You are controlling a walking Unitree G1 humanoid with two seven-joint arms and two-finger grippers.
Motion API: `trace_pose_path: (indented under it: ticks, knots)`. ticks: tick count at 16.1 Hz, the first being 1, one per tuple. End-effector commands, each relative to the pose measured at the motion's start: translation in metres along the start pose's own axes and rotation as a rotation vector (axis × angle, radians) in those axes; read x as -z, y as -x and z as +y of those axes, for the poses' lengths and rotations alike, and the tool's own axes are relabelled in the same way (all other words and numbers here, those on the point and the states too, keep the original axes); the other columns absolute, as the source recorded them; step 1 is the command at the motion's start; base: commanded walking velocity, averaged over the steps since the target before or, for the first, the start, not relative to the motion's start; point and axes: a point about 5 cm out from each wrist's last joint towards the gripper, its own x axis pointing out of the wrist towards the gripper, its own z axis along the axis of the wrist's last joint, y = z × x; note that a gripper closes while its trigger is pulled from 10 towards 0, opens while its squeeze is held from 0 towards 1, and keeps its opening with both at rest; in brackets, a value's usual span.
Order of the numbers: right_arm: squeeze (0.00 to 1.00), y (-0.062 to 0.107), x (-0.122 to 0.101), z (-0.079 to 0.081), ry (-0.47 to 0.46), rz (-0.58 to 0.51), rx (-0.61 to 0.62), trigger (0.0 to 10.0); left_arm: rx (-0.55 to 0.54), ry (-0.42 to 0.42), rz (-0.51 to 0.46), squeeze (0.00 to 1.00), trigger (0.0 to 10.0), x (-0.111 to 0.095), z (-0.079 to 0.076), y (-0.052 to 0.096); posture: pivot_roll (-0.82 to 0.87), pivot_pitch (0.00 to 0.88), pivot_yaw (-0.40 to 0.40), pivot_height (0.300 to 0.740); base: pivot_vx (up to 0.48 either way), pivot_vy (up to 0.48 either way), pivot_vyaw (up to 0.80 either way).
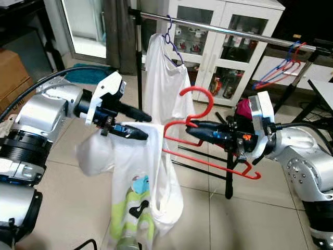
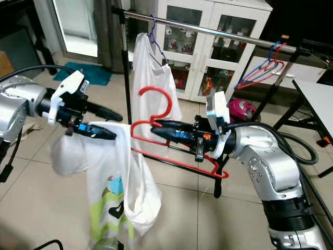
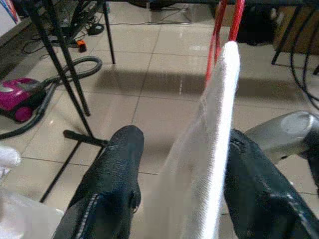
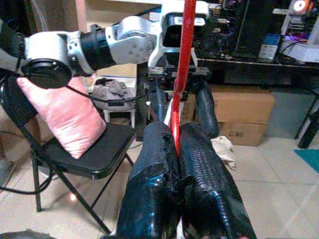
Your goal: Hang hanger
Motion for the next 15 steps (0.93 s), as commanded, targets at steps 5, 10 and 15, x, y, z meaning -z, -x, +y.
trace_pose_path:
  ticks: [5,10,15]
  knots:
    - [0.00,-0.003,-0.004,0.006,0.004,0.021,-0.090,10.0,0.072,-0.002,-0.012,0.00,0.0,-0.003,-0.004,-0.009,0.15,0.000,-0.051,0.740,0.000,0.000,0.00]
    - [0.00,-0.006,-0.007,0.003,0.001,0.024,-0.112,10.0,0.091,0.008,0.002,0.00,0.0,0.002,-0.006,-0.014,0.15,0.000,-0.054,0.740,0.000,0.000,0.00]
    - [0.75,-0.005,-0.004,-0.003,-0.020,0.047,-0.085,10.0,0.113,-0.006,-0.033,0.00,0.0,-0.004,-0.010,-0.015,0.14,0.000,-0.057,0.740,0.000,0.000,0.00]
